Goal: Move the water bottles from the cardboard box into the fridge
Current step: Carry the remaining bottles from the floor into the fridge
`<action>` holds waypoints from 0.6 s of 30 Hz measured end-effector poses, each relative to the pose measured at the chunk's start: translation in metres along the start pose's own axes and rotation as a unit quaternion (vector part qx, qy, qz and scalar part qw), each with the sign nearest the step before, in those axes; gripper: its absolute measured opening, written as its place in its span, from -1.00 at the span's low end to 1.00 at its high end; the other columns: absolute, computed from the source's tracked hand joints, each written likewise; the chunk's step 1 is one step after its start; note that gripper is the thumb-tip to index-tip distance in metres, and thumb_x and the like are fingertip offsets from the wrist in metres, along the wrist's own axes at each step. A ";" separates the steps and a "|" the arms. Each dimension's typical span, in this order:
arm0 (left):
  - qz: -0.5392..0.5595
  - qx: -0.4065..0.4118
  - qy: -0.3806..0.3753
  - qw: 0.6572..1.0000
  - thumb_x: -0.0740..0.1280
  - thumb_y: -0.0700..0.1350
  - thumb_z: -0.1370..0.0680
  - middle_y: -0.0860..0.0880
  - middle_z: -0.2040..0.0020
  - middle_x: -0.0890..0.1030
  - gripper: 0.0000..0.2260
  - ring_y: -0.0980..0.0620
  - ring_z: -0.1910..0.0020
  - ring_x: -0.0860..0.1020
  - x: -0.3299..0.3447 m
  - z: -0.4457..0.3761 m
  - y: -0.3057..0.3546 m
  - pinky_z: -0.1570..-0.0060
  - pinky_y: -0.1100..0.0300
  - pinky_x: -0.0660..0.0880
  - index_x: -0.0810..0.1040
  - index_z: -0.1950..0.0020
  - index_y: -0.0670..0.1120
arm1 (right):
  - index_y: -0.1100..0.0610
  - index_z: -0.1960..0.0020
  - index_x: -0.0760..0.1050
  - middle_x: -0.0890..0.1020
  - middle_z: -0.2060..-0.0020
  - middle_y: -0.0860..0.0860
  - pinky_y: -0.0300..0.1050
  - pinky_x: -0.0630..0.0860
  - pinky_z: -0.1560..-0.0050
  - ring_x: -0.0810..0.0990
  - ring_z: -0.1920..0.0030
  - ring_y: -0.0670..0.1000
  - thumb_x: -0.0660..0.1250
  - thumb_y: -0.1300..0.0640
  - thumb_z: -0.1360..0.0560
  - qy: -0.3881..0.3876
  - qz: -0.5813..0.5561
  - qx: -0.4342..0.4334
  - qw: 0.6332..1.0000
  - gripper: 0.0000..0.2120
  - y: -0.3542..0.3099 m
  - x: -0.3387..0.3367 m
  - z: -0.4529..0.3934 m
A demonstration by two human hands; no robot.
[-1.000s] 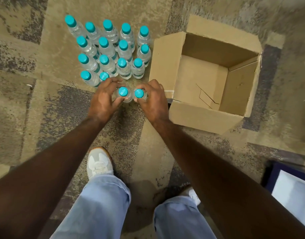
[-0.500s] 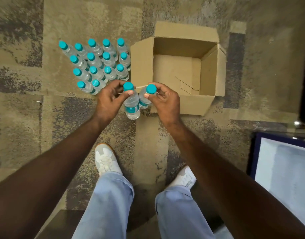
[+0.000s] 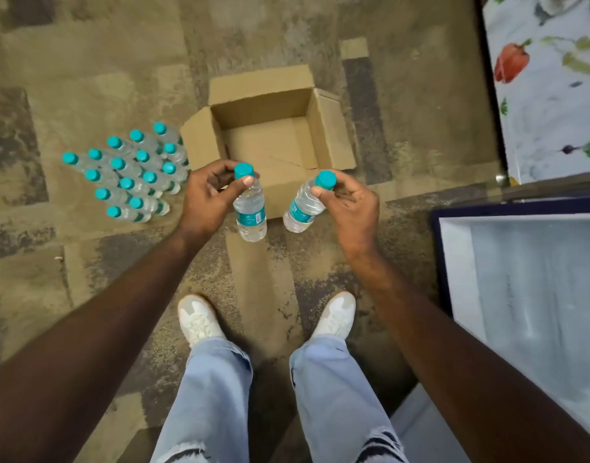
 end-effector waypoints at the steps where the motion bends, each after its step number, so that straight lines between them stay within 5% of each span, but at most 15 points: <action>1: -0.002 0.002 -0.012 1.000 0.42 -0.22 -0.56 -0.04 0.01 0.73 -0.80 0.00 0.00 0.69 0.011 -0.001 0.007 -0.11 0.04 0.60 0.60 -0.14 -0.29 | 0.30 -0.21 0.60 0.72 -0.02 0.12 -0.21 0.60 -0.01 0.70 0.02 -0.03 0.50 0.33 -0.45 0.016 -0.006 -0.002 1.000 -0.66 -0.005 -0.013 0.001; 9: -0.002 0.030 -0.125 0.992 0.47 -0.04 -0.49 -0.20 -0.05 0.71 -0.72 -0.24 -0.08 0.67 0.103 -0.021 0.061 -0.16 -0.23 0.57 0.64 -0.11 -0.17 | 0.25 -0.21 0.61 0.72 0.02 0.01 -0.25 0.59 0.01 0.71 -0.02 -0.05 0.49 0.32 -0.46 0.158 -0.056 0.019 0.986 -0.68 -0.019 -0.103 0.016; 12: -0.017 0.047 -0.178 0.983 0.47 -0.02 -0.47 -0.13 -0.03 0.73 -0.79 -0.19 -0.04 0.68 0.138 -0.025 0.079 -0.12 -0.22 0.57 0.65 -0.06 -0.06 | 0.27 -0.24 0.60 0.71 -0.07 0.08 -0.23 0.60 -0.02 0.70 -0.09 0.01 0.49 0.29 -0.48 0.210 -0.072 0.025 0.975 -0.66 -0.020 -0.133 0.027; 18: -0.025 0.056 -0.280 0.958 0.49 -0.06 -0.47 -0.26 -0.04 0.70 -0.67 -0.15 0.00 0.65 0.199 -0.021 0.112 -0.08 -0.06 0.57 0.63 -0.11 -0.26 | 0.26 -0.17 0.63 0.72 0.01 0.07 -0.26 0.58 0.03 0.70 0.02 -0.07 0.51 0.28 -0.47 0.341 -0.103 0.010 0.934 -0.72 -0.033 -0.188 0.062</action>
Point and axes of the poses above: each hand's wrist, its own z-axis away from the middle knuckle, its own x-axis out of the palm, y = z × x, the point moved 4 cm from there along -z, towards the middle knuckle
